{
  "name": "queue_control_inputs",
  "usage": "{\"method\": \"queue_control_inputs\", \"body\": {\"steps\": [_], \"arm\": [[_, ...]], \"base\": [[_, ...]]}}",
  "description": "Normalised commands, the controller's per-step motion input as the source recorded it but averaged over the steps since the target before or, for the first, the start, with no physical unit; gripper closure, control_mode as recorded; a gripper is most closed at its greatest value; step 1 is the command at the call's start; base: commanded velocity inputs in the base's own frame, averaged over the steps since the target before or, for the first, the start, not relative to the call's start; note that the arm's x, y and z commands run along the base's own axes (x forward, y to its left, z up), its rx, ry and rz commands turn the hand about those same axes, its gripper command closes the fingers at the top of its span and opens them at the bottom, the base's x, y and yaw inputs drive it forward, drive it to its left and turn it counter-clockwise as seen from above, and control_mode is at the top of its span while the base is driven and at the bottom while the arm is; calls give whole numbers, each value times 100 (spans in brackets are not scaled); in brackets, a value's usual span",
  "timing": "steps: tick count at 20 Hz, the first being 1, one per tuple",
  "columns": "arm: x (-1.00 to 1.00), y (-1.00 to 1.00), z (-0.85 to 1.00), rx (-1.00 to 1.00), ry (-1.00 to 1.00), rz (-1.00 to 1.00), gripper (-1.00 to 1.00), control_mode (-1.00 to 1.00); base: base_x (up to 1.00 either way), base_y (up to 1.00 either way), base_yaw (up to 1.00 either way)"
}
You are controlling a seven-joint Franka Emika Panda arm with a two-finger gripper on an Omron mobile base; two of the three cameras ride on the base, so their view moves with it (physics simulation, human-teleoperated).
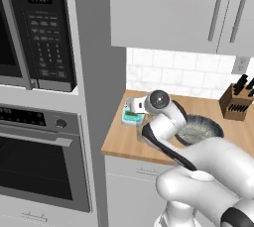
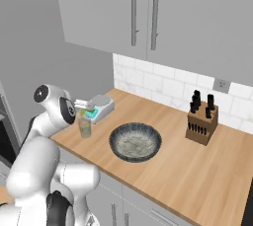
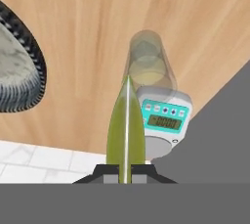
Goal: Grab a lemon wedge from the fridge and one ice cube from the ice bowl, and put them in the glass of lemonade.
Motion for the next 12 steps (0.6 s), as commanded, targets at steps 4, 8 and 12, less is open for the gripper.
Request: {"method": "queue_control_inputs", "body": {"steps": [4,8,12], "arm": [[18,2,-33,0,-1,-1,100,-100],[19,7,-24,0,-2,-3,100,-100],[13,8,-16,0,-3,-3,100,-100]], "base": [[0,0,0],[0,0,0],[0,0,0]]}}
